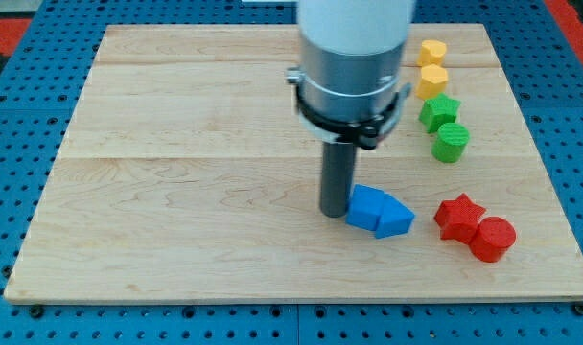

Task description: Move the arm to the top left of the yellow heart

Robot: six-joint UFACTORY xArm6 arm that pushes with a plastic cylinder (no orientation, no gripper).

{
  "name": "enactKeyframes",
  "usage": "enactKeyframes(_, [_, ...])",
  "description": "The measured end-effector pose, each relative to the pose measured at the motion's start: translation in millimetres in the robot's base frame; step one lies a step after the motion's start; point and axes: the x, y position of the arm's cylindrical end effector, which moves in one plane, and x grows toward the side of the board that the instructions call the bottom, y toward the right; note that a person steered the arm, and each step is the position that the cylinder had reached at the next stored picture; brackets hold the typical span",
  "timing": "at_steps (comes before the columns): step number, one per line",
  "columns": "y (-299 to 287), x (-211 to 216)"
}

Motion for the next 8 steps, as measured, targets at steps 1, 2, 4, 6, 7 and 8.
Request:
enactKeyframes(1, [35, 0])
enactKeyframes(2, [53, 0])
enactKeyframes(4, [45, -16])
enactKeyframes(6, [32, -168])
enactKeyframes(7, [41, -243])
enactKeyframes(8, [86, -291])
